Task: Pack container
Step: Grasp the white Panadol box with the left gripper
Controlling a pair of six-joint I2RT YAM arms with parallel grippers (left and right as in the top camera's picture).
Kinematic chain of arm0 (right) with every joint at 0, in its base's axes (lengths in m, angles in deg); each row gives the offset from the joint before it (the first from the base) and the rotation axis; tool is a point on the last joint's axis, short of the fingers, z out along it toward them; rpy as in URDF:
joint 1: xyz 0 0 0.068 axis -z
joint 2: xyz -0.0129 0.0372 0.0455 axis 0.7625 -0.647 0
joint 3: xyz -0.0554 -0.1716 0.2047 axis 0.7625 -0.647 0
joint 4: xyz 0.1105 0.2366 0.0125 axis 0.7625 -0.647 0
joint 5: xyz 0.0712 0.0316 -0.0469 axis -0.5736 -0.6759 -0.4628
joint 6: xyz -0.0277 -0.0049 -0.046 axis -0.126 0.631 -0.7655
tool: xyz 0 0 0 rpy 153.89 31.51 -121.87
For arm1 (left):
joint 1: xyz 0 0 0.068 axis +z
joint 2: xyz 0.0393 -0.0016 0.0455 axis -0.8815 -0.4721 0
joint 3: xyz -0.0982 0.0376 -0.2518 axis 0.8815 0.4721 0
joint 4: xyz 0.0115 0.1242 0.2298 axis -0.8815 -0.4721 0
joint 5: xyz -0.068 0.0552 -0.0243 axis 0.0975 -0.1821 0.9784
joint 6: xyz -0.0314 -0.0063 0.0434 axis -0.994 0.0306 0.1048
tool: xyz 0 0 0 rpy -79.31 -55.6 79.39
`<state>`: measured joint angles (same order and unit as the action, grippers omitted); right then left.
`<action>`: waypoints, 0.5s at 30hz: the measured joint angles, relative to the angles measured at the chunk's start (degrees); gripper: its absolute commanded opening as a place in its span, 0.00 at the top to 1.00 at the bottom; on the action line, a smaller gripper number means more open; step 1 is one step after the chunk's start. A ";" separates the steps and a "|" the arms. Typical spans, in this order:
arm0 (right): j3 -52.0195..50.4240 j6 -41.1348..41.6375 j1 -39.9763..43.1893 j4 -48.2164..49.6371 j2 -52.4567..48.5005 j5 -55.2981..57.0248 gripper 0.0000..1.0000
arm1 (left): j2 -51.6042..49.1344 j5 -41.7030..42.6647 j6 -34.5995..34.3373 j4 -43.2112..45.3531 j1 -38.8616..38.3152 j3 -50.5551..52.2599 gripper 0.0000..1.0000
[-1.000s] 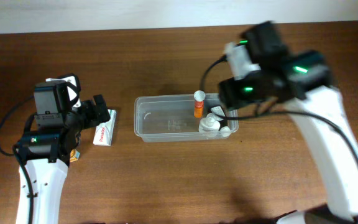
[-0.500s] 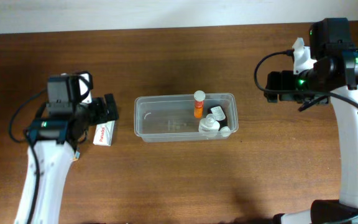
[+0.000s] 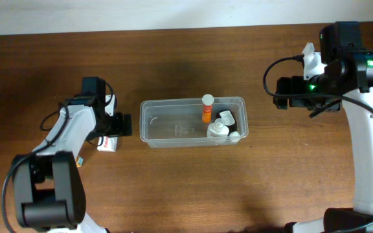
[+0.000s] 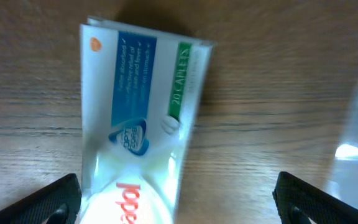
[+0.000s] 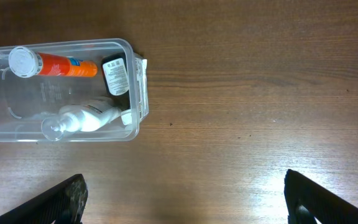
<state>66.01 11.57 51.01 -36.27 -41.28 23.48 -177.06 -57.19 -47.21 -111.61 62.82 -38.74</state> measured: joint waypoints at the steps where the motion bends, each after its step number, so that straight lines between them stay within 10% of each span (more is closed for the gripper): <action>1: 0.00 -0.02 0.00 -0.02 0.00 0.00 0.07 | -0.31 -0.04 0.17 0.00 0.35 0.00 0.01; 15: -0.02 -0.02 0.00 0.00 0.00 0.02 0.07 | -0.44 -0.61 0.39 1.90 3.28 0.00 0.00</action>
<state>65.99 11.54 51.01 -36.27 -41.28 23.50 -177.50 -57.81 -46.81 -109.71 66.10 -38.74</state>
